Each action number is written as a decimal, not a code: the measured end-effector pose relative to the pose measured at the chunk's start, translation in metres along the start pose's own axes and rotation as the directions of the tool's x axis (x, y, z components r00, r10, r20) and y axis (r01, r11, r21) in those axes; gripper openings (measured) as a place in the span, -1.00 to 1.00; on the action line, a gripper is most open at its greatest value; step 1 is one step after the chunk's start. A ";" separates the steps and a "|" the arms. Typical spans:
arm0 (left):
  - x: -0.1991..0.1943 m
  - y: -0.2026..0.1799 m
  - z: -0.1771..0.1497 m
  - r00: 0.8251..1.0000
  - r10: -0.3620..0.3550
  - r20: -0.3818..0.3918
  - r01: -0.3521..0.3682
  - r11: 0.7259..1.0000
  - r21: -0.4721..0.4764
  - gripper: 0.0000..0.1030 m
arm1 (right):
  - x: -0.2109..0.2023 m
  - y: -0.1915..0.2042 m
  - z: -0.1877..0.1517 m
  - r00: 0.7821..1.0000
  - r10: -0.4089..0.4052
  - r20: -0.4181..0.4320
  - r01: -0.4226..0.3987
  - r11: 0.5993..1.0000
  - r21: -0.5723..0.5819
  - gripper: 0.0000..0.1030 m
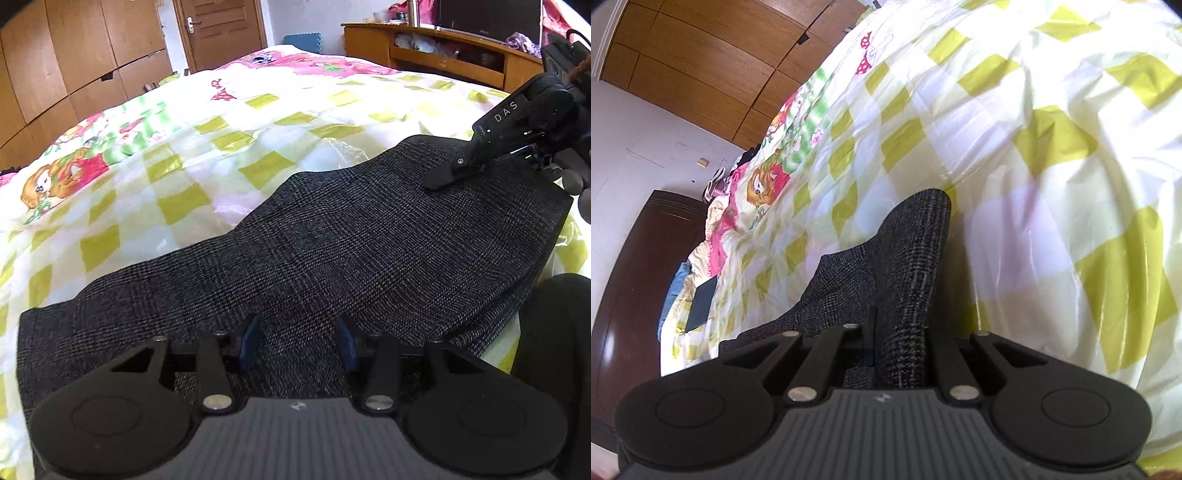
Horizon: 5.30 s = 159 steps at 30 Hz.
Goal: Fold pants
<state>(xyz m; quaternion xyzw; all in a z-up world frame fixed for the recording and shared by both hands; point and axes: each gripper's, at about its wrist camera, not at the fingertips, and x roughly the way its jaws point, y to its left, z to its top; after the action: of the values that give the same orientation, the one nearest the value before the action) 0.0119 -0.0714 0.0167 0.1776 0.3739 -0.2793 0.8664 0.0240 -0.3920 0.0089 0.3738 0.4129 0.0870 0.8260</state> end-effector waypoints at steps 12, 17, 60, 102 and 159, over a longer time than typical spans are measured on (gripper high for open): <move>-0.022 0.017 -0.014 0.998 0.055 0.032 -0.052 0.994 -0.095 0.11 | 0.015 0.031 -0.013 0.990 -0.143 -0.012 0.143 0.989 -0.032 -0.75; -0.027 0.027 -0.023 0.997 0.059 0.048 -0.052 0.991 -0.127 0.11 | 0.016 0.042 -0.017 0.982 -0.187 -0.004 0.187 0.981 -0.044 -0.75; -0.045 0.092 -0.081 0.990 0.054 0.129 -0.009 0.944 -0.331 0.14 | 0.021 0.183 -0.041 0.960 -0.263 0.094 0.279 0.921 -0.273 -0.81; -0.041 0.099 -0.083 0.991 0.022 0.131 0.024 0.942 -0.334 0.14 | 0.124 0.284 -0.089 0.976 -0.183 -0.121 0.114 0.893 -0.435 -0.81; -0.043 0.103 -0.086 0.990 -0.018 0.139 0.060 0.951 -0.304 0.15 | 0.196 0.309 -0.096 0.915 -0.330 -0.233 0.167 0.834 -0.526 -0.71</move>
<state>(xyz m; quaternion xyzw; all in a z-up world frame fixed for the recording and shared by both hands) 0.0036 0.0685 0.0022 0.0137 0.3569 -0.2462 0.9010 0.1298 -0.0327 0.0647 0.0730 0.5483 0.1387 0.8215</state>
